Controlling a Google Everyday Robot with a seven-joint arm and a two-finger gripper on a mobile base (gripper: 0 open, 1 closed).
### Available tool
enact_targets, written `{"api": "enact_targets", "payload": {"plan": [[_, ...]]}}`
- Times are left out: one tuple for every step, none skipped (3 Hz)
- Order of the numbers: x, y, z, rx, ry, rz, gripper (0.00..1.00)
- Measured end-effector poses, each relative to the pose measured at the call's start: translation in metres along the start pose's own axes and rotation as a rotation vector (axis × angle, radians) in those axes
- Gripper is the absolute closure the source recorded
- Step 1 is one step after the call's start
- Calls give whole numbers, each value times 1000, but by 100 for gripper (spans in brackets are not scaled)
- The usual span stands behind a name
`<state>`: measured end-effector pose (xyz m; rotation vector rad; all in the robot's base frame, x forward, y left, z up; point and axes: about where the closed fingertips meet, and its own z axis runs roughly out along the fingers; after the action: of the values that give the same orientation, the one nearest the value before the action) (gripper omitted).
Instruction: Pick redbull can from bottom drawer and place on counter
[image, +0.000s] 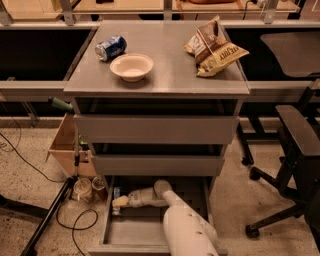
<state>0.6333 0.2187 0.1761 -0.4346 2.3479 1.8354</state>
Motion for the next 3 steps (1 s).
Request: {"api": "enact_targets", "payload": {"plan": [[-22,3,-55,69,-8,-1,100],[-27,5,-84,119,-10,14,100],[-4,-15,-100,145,1,131,100]]}}
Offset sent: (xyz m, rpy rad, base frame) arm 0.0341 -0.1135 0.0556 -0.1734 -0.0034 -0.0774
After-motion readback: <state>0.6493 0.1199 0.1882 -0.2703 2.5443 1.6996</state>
